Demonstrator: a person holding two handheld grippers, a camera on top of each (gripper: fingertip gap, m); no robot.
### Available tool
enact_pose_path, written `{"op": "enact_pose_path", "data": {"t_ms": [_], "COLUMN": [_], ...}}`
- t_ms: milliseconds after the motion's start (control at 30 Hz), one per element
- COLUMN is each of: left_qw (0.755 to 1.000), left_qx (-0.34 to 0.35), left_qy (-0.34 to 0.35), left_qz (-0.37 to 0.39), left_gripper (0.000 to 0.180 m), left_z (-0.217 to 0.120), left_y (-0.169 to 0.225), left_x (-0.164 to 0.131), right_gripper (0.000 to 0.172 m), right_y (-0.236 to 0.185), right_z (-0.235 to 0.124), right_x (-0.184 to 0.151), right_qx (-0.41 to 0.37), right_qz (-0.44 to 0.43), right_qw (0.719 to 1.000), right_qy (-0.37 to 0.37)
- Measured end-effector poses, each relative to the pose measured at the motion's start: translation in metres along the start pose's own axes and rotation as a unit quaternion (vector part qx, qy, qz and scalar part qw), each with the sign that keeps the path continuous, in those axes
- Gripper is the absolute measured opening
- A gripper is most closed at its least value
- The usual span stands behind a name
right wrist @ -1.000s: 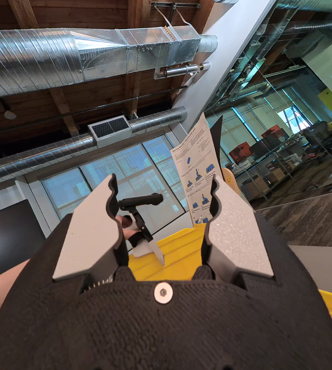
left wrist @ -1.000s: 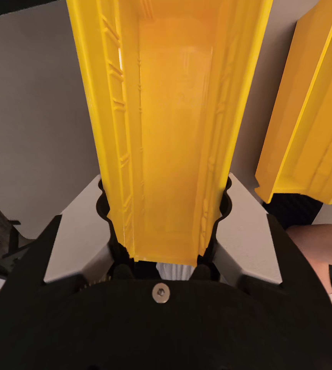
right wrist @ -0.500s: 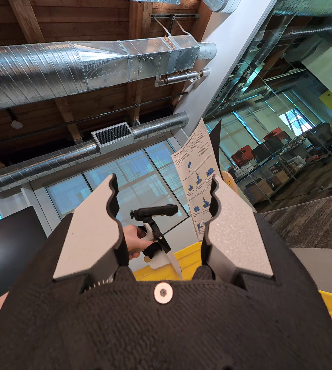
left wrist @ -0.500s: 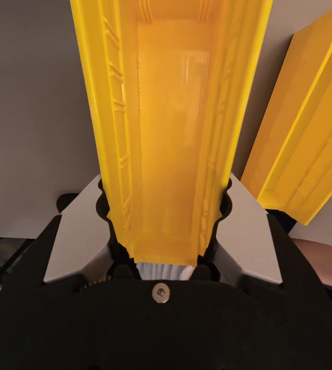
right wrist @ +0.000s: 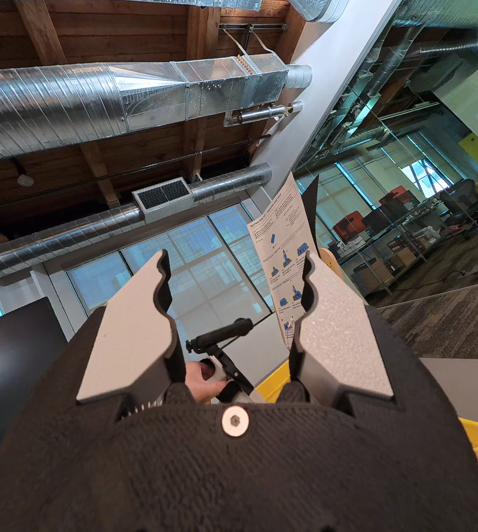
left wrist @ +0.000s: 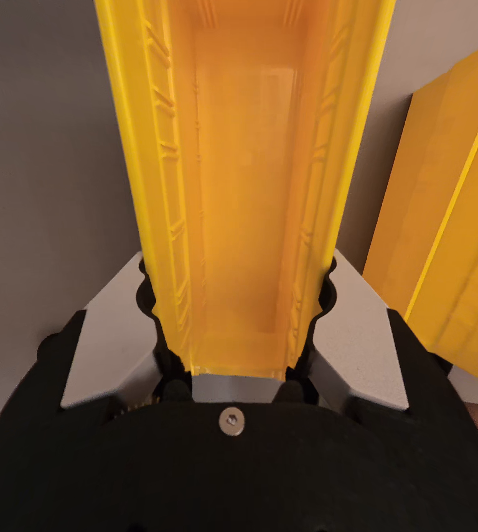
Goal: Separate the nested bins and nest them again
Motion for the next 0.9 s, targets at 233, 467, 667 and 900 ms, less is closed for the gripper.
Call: {"op": "enact_pose_path", "data": {"t_ms": [233,467,667,900], "left_qw": [0.999,0.998,0.994,0.901], "left_qx": [0.024,-0.036,-0.103,-0.256], "left_qy": [-0.044,-0.054,0.017,0.341], "left_qz": [0.015,0.002,0.01,0.081], "left_gripper": [0.127,0.139,0.129,0.108], "left_z": [0.009,-0.007,-0.069,-0.191], "left_y": [0.005,0.011,0.012,0.016], "left_x": [-0.009,-0.006,0.033,0.091], "right_gripper": [0.092,0.092,0.092,0.093], "right_y": [-0.001,0.004,0.011,0.014], "right_z": [0.002,0.006,0.01,0.02], "right_x": [-0.004,-0.015,-0.028,-0.055], "right_qx": [-0.002,-0.007,-0.032,-0.057], "right_qz": [-0.006,-0.009,-0.039,-0.095], "right_qw": [1.0,1.0,0.998,0.99], "right_qy": [-0.007,-0.025,-0.046,-0.091]}}
Point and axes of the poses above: each gripper's, where its closed fingertips meet, z out along the fingers, x out of its top, y = z × x across the jaws, the point moved 1 cm from there along -z, back along the fingers, and after that the axes turned 11 degrees about y, right-handed, at the moved point
